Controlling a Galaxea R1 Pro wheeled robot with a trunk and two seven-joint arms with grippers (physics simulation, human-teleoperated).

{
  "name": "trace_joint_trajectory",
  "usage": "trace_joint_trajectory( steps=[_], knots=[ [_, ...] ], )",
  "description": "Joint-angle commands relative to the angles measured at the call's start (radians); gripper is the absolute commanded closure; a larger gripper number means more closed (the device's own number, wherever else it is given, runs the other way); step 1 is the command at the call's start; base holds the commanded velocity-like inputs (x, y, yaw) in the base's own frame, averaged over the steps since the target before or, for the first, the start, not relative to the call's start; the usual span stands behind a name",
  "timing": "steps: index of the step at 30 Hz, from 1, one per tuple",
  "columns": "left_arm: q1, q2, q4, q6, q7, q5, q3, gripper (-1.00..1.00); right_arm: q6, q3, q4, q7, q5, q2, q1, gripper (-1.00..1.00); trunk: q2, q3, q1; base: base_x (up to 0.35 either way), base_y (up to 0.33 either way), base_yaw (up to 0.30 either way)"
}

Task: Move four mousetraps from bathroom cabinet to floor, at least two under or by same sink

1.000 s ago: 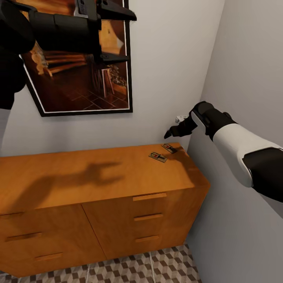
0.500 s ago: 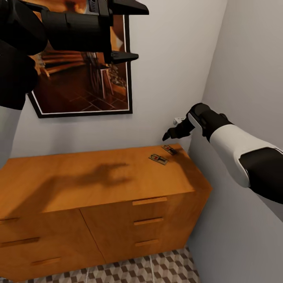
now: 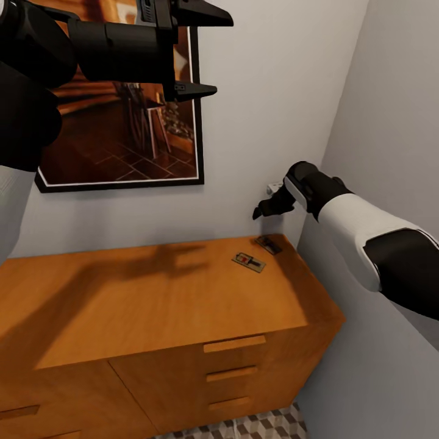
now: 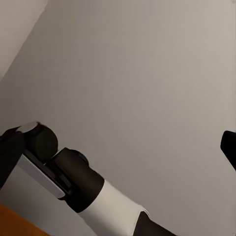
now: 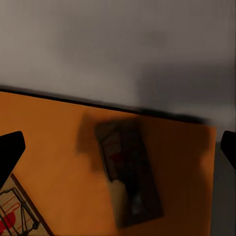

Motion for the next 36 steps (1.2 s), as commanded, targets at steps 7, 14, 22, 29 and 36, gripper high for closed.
trace_joint_trajectory(
  steps=[7,14,22,29,36],
  knots=[
    [-0.001,0.001,-0.002,-0.001,0.008,0.011,-0.002,-1.0,0.003,0.01,0.004,-0.009,-0.006,0.002,-0.001,-1.0,-0.001,-0.001,0.0,0.025,0.0,0.0],
    [0.003,0.001,-0.003,-0.001,0.008,0.011,-0.004,-1.0,-0.003,0.021,0.053,-0.012,-0.005,0.002,-0.001,-1.0,-0.001,-0.001,0.0,0.005,0.0,0.0],
    [0.006,0.0,-0.004,-0.001,0.008,0.011,-0.017,-1.0,-0.005,0.027,0.079,-0.008,-0.005,0.004,-0.001,-1.0,-0.001,-0.001,0.0,0.0,0.0,0.0],
    [0.006,0.0,-0.005,-0.002,0.009,0.011,-0.022,-1.0,-0.005,0.026,0.086,-0.004,-0.007,0.009,0.0,-1.0,-0.001,-0.001,0.0,0.0,0.0,0.0],
    [0.007,0.0,-0.008,-0.002,0.011,0.011,-0.023,-1.0,-0.005,0.026,0.088,-0.003,-0.006,0.012,0.025,-1.0,-0.001,-0.001,0.0,0.0,0.0,0.0]
  ],
)
